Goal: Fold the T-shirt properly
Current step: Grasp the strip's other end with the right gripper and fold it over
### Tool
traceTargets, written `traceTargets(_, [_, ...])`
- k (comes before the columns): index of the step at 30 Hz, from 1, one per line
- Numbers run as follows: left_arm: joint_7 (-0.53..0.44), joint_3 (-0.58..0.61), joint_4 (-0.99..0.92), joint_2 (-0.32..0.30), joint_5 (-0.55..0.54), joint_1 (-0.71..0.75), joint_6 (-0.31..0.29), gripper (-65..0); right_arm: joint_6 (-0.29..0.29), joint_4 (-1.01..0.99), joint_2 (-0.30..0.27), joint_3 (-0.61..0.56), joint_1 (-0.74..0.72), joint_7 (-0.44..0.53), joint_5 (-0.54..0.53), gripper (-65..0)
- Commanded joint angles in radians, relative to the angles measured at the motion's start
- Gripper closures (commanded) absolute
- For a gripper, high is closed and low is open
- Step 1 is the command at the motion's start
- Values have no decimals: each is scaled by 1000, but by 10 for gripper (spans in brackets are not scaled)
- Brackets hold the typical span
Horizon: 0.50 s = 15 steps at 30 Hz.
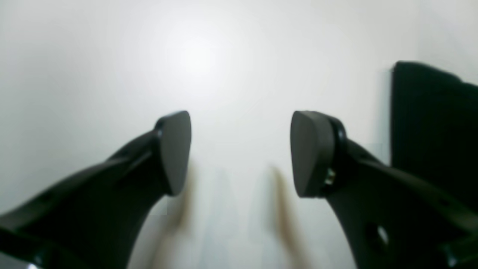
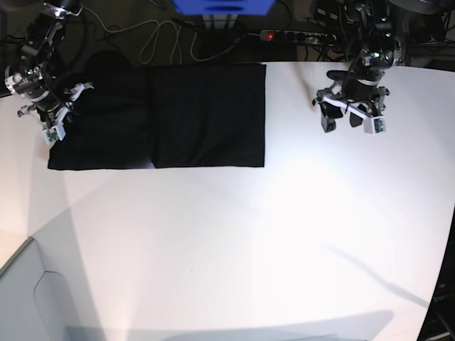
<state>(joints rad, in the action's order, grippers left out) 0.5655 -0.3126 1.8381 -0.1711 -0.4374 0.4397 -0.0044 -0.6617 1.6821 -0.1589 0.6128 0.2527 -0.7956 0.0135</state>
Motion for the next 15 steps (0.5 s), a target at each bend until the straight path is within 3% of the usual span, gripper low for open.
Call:
traceTargets(1, [-19, 2, 15, -6, -4, 14, -4, -403, -16, 48, -8, 2, -6, 29, -19, 0])
traceTargets(10, [-19, 66, 13, -3, -5, 15, -4, -403, -16, 237, 6, -129, 46, 29, -19, 0])
traceTargets(15, [-19, 145, -27, -3, -5, -14, -4, -403, -16, 338, 58, -244, 81, 29, -19, 0])
